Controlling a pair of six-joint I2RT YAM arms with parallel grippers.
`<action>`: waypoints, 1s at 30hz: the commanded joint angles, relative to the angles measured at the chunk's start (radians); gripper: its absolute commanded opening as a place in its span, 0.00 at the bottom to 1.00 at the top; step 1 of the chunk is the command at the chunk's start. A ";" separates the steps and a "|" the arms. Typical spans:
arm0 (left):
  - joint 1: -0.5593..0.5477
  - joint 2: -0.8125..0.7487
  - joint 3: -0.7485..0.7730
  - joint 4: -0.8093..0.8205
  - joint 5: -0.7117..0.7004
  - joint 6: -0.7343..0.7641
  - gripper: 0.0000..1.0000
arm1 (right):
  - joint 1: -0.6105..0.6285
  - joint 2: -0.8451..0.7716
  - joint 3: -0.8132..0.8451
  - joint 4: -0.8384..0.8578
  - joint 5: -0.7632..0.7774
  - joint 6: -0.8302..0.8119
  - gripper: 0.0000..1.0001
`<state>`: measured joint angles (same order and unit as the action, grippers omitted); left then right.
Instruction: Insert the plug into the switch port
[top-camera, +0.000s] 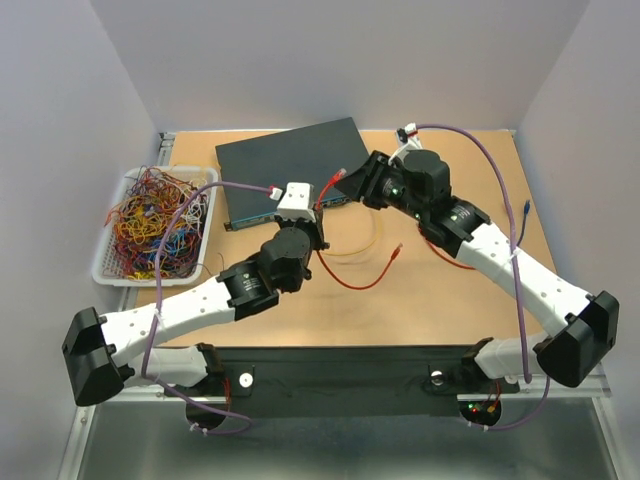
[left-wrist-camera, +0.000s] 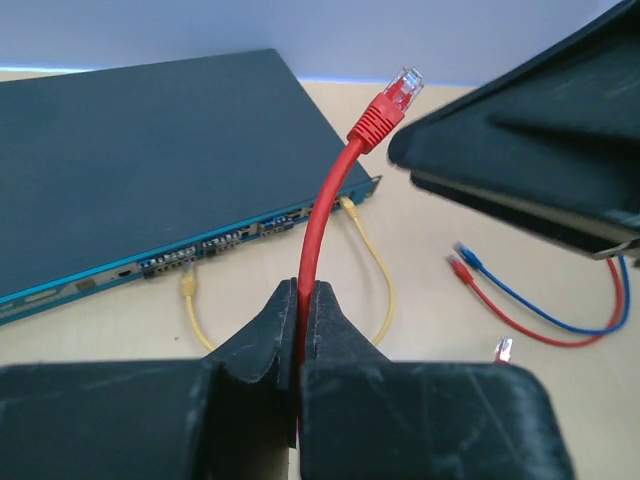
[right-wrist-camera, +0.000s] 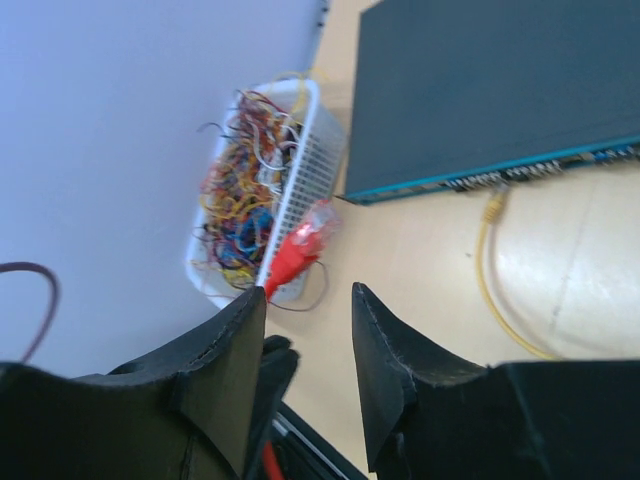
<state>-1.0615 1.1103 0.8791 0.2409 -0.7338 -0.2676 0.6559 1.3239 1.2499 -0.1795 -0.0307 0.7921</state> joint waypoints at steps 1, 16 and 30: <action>-0.029 0.011 0.008 0.094 -0.235 -0.019 0.00 | 0.004 -0.008 0.068 0.104 -0.057 0.038 0.45; -0.126 0.071 -0.005 0.167 -0.372 0.034 0.00 | 0.005 0.095 0.111 0.114 -0.087 0.068 0.45; -0.130 0.131 0.032 0.193 -0.392 0.038 0.00 | 0.005 0.097 0.071 0.225 -0.179 0.124 0.44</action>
<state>-1.1854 1.2251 0.8768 0.3782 -1.0664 -0.2260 0.6559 1.4361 1.3018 -0.0460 -0.1642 0.8925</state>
